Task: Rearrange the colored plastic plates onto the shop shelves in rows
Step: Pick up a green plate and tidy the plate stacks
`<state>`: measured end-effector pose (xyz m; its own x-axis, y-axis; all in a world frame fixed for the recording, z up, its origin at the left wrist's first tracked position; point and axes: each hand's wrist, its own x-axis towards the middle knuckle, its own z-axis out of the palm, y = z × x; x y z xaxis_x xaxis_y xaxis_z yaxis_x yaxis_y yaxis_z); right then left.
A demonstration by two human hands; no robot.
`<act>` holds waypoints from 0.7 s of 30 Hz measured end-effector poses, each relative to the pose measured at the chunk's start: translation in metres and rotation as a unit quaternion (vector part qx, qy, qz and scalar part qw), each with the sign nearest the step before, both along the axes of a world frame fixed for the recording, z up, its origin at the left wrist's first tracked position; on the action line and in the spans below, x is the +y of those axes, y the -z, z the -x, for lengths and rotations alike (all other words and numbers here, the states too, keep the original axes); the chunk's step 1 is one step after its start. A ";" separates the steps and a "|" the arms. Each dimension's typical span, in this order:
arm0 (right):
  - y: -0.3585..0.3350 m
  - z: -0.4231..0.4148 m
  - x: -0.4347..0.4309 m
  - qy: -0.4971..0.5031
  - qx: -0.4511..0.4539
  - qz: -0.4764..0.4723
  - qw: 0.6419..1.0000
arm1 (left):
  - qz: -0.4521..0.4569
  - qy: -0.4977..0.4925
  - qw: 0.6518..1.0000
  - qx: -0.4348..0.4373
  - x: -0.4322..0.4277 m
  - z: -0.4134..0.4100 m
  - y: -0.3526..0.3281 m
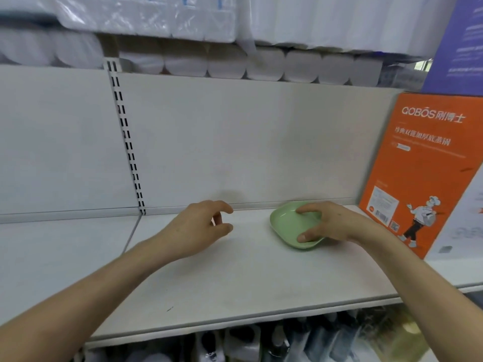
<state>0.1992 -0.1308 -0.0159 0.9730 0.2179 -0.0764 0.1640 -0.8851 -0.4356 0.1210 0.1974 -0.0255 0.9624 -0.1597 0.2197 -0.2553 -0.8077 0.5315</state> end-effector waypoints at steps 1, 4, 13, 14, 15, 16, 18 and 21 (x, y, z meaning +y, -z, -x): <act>0.000 0.001 0.001 -0.005 0.000 -0.012 1.000 | 0.003 -0.004 1.000 -0.001 0.002 0.002 0.001; 0.001 0.010 0.010 -0.018 0.003 -0.078 0.997 | 0.013 -0.022 1.000 0.001 0.011 0.009 0.003; -0.006 0.041 0.096 -0.114 0.027 -0.267 0.957 | 0.003 -0.083 0.996 0.020 0.062 0.056 0.017; -0.007 0.044 0.109 -0.125 0.034 -0.283 0.950 | 0.001 -0.089 0.996 0.020 0.070 0.062 0.018; -0.006 0.048 0.122 -0.136 0.040 -0.294 0.945 | 0.001 -0.093 0.995 0.018 0.079 0.069 0.019; -0.007 0.052 0.135 -0.146 0.044 -0.303 0.941 | 0.004 -0.096 0.995 0.013 0.088 0.076 0.019; -0.007 0.061 0.165 -0.166 0.047 -0.311 0.934 | 0.018 -0.099 0.995 -0.002 0.107 0.092 0.019; -0.008 0.077 0.217 -0.197 0.053 -0.318 0.926 | 0.017 -0.112 0.993 -0.027 0.141 0.123 0.020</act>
